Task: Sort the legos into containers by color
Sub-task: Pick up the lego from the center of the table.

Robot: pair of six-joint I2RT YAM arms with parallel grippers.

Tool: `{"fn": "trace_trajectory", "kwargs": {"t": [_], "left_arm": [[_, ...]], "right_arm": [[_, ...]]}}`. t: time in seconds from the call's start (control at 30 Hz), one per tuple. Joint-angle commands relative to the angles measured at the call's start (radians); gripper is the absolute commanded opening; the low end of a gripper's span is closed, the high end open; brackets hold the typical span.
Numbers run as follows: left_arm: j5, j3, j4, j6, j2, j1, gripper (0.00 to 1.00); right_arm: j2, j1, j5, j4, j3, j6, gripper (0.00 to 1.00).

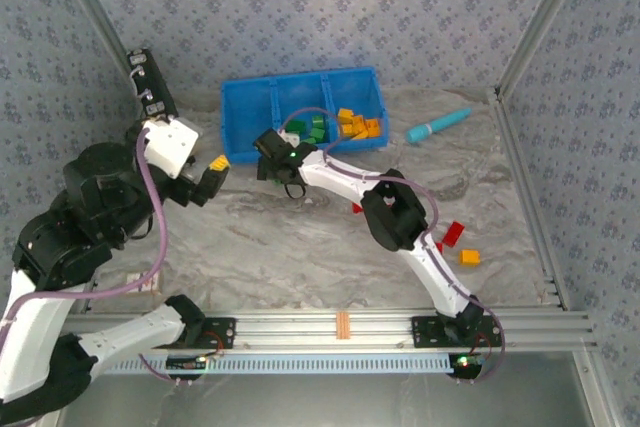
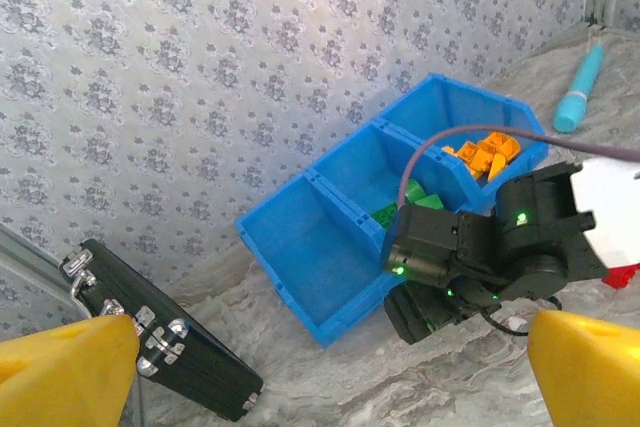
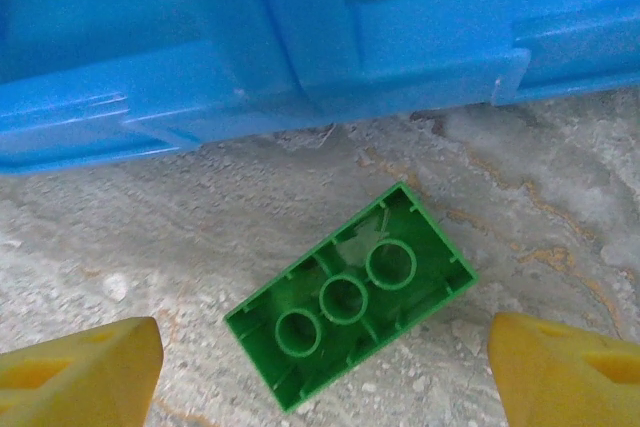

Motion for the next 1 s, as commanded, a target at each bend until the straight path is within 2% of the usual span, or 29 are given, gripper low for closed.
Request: {"fn": "trace_trajectory", "kwargs": {"t": [0.0, 0.3, 0.57, 0.83, 0.97], "left_arm": [[0.007, -0.003, 0.019, -0.007, -0.021, 0.002, 1.0], [-0.014, -0.017, 0.027, 0.008, -0.04, -0.014, 1.0], [-0.032, -0.03, 0.033, 0.016, -0.045, -0.024, 1.0], [-0.032, -0.034, 0.035, 0.014, -0.049, -0.026, 1.0], [-0.031, -0.039, 0.038, 0.014, -0.053, -0.026, 1.0]], "right_arm": [[0.051, 0.006, 0.073, -0.111, 0.08, 0.037, 0.86], [0.122, -0.014, 0.103, -0.17, 0.141, 0.045, 0.82], [0.108, -0.031, 0.113, -0.194, 0.119, 0.022, 0.66], [0.014, -0.055, 0.121, -0.171, -0.02, -0.028, 0.41], [-0.043, -0.068, 0.126, -0.158, -0.096, -0.061, 0.36]]}}
